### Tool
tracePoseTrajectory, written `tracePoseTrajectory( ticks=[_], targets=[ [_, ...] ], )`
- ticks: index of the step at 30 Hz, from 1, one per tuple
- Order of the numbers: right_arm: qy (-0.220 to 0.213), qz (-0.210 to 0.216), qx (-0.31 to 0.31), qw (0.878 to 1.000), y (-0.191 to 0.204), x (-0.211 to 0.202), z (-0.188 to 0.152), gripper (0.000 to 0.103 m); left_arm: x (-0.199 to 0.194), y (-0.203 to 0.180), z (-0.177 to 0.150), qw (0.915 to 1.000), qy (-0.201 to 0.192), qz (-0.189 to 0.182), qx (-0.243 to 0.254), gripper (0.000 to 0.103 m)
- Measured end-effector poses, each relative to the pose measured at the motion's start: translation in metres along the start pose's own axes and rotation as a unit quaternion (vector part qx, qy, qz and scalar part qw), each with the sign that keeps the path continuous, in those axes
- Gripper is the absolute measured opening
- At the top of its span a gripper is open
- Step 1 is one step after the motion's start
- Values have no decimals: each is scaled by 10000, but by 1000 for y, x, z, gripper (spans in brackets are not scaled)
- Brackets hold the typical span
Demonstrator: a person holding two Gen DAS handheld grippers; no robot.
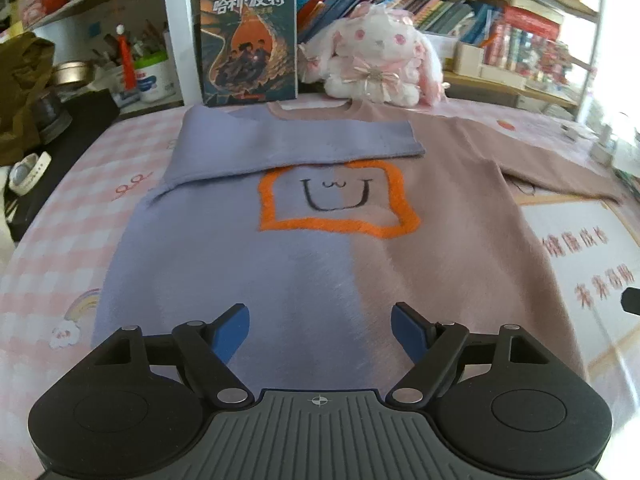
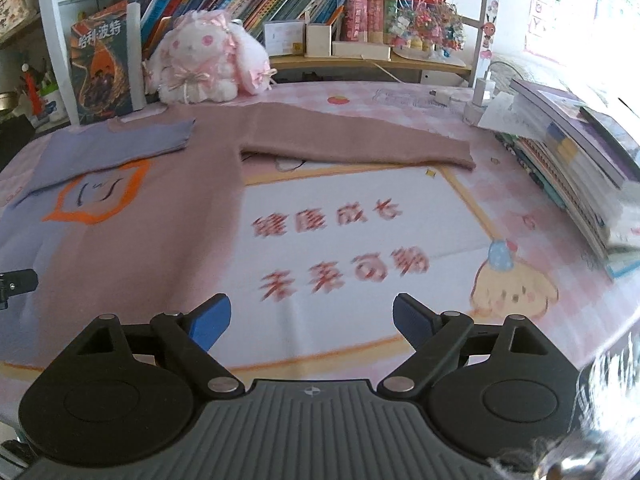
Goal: Fold clothes
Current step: 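Move the right gripper to the pink sleeve cuff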
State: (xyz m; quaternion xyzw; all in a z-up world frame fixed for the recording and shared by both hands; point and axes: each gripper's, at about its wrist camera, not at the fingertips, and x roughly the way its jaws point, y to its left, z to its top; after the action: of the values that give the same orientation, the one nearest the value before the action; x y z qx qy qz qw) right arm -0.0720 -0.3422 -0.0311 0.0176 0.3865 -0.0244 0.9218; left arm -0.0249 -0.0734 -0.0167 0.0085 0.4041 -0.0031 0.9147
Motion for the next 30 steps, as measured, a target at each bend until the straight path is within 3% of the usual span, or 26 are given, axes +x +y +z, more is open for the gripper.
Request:
tracePoseTrajectory(
  ticks=[10, 17, 28, 30],
  targets=[
    [-62, 399, 21, 9992, -103, 52, 56, 89, 11, -66, 22, 9942, 80, 614, -883, 81],
    [-61, 486, 1, 9988, -155, 87, 87, 89, 5, -95, 11, 9888, 287, 1144, -913, 84],
    [180, 703, 408, 9965, -188, 135, 117, 85, -7, -108, 1, 9855, 363, 1315, -1011, 84],
    [256, 783, 569, 9950, -192, 143, 119, 78, -9, -108, 0, 9845, 361, 1380, -1018, 84]
  ],
)
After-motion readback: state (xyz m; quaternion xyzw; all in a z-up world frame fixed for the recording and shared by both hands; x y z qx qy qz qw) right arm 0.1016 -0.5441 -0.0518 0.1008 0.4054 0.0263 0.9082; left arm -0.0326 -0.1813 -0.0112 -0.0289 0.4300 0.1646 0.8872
